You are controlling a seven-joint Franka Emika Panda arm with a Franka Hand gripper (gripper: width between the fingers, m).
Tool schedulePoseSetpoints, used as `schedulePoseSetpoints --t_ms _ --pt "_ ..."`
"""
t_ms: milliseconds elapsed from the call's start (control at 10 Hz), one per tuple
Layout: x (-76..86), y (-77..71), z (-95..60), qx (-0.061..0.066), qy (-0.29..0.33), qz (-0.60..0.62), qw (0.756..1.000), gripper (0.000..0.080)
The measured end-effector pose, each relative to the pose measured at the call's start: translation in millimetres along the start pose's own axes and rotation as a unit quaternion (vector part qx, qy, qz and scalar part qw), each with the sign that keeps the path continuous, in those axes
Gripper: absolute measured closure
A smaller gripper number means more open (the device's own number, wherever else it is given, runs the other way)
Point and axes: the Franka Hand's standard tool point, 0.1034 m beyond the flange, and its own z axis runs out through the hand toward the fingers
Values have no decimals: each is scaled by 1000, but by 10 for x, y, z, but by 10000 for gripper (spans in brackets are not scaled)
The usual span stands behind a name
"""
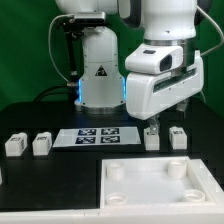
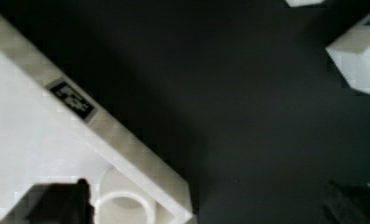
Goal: Assemble one leg
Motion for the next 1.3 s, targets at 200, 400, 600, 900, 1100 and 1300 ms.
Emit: schedulePoseSetpoints --t_ms 200,400,600,900,1100,1300 --pt "-22 -166 63 12 -5 163 986 150" --pt "3 -429 143 16 -17 292 956 150" --pt "9 -468 191 26 -23 366 930 150" --pt "-74 -547 271 58 -93 393 913 150" --pt "-44 -660 380 97 -196 397 891 150" --pt "-80 -773 424 130 -292 387 865 150"
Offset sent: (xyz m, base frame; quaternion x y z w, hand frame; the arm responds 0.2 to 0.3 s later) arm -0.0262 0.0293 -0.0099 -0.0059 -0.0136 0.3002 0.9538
